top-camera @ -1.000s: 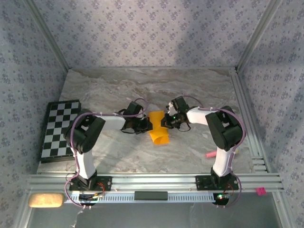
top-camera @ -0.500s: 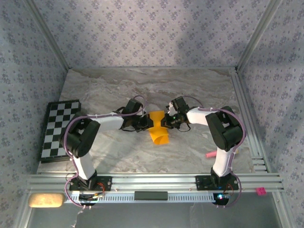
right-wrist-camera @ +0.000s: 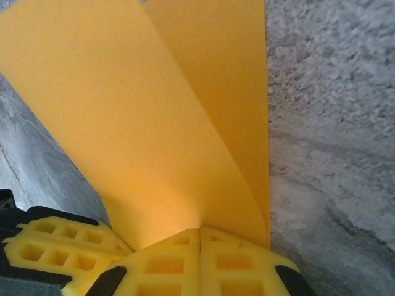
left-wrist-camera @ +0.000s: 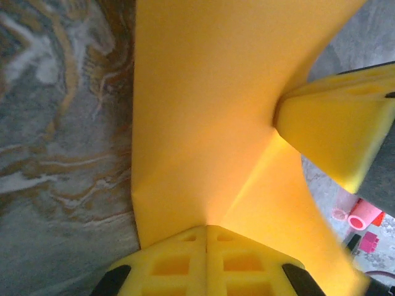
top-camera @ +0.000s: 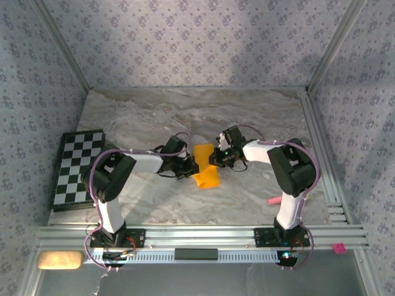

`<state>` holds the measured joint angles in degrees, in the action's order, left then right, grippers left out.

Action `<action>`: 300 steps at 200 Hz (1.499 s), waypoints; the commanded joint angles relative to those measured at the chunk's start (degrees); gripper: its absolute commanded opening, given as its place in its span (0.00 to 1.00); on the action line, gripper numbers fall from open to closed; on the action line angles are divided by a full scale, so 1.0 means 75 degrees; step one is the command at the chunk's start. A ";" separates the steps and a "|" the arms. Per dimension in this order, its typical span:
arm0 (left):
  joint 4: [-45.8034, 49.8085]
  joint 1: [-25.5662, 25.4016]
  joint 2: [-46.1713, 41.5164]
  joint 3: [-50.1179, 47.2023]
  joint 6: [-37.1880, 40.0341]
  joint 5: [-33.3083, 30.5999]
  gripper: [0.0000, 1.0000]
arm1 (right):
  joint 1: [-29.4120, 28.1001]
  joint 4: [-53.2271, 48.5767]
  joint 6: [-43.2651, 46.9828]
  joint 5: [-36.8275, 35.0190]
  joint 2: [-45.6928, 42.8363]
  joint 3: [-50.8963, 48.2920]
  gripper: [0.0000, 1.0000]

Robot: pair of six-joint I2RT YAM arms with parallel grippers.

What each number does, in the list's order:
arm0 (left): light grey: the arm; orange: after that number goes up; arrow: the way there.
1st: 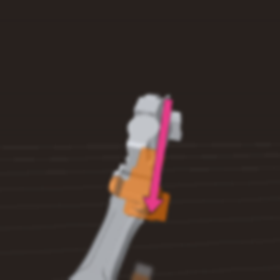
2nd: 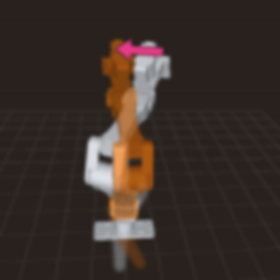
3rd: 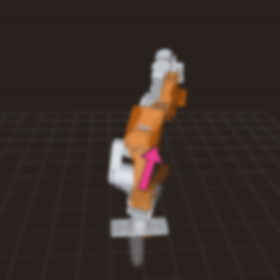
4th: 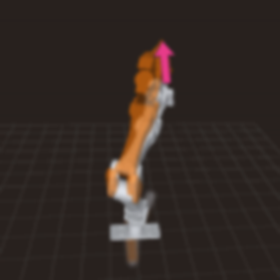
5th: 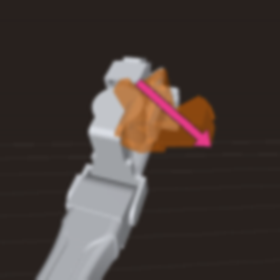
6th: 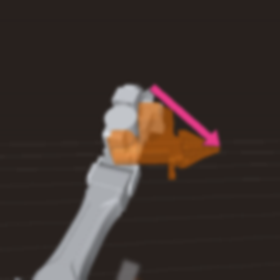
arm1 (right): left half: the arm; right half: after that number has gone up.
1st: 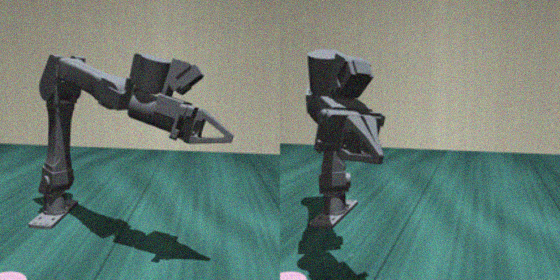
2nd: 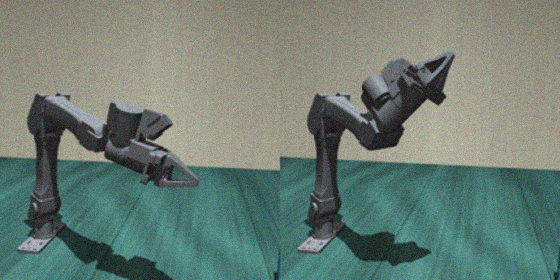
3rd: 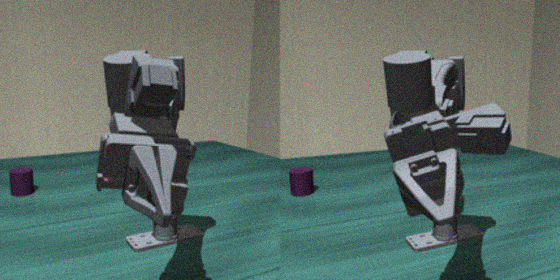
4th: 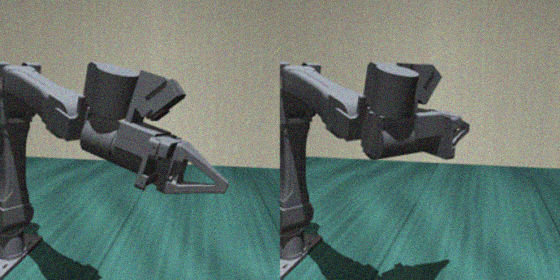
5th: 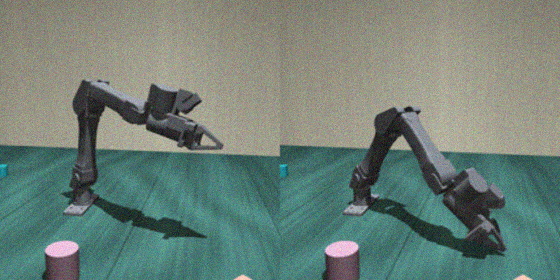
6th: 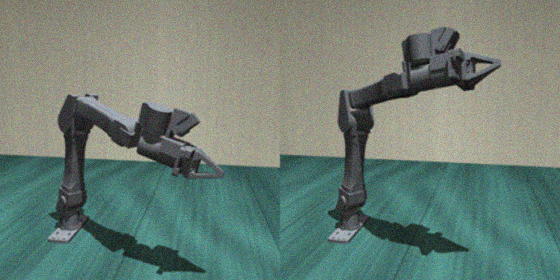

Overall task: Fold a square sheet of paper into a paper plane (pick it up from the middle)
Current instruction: First fold the square sheet of paper in half at the center of the table.

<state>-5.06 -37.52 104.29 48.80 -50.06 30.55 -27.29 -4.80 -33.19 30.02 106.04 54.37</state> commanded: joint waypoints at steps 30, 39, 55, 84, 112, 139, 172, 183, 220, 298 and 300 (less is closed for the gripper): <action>-0.0228 -0.0046 -0.0115 -0.0471 0.0423 -0.0351 0.00 | 0.0000 -0.1157 -0.0026 -0.1110 0.0469 -0.0501 0.00; -0.0138 -0.0059 -0.0229 -0.0369 0.0429 -0.0317 0.00 | 0.0011 -0.1174 -0.0020 -0.1120 0.0475 -0.0498 0.00; 0.0119 -0.0062 -0.0472 -0.0123 0.0388 -0.0266 0.00 | 0.0006 -0.1145 -0.0028 -0.1097 0.0474 -0.0508 0.00; 0.0021 -0.0128 -0.0791 0.0090 0.0078 -0.0003 0.00 | 0.0006 -0.1162 -0.0028 -0.1096 0.0452 -0.0499 0.00; -0.0363 -0.0215 -0.0730 -0.0013 -0.0198 0.0268 0.00 | 0.0014 -0.1164 -0.0034 -0.1096 0.0440 -0.0497 0.00; -0.0628 -0.0305 -0.0550 -0.0386 -0.0297 0.0232 0.00 | 0.0006 -0.1156 -0.0035 -0.1096 0.0454 -0.0499 0.00; -0.1216 -0.0339 -0.0218 -0.1110 -0.0352 -0.0004 0.00 | 0.0047 -0.1154 -0.0027 -0.1108 0.0498 -0.0523 0.00; -0.1380 -0.0342 -0.0154 -0.1247 -0.0362 -0.0016 0.00 | 0.0052 -0.1155 -0.0027 -0.1112 0.0493 -0.0546 0.00; -0.0893 -0.0349 -0.0402 -0.1105 -0.0072 -0.0194 0.00 | 0.0057 -0.1176 -0.0028 -0.1120 0.0457 -0.0572 0.00; -0.0860 -0.0512 -0.1126 -0.0623 -0.0016 0.0345 0.06 | 0.0049 -0.1363 0.0077 -0.1120 0.0410 -0.0505 0.00; -0.0863 -0.0510 -0.1107 -0.0632 -0.0016 0.0345 0.06 | 0.0043 -0.1354 0.0078 -0.1120 0.0405 -0.0510 0.00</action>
<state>-12.03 -40.69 96.84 42.59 -51.53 31.44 -27.24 -4.05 -33.19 29.85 105.78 53.78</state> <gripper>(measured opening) 0.062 0.051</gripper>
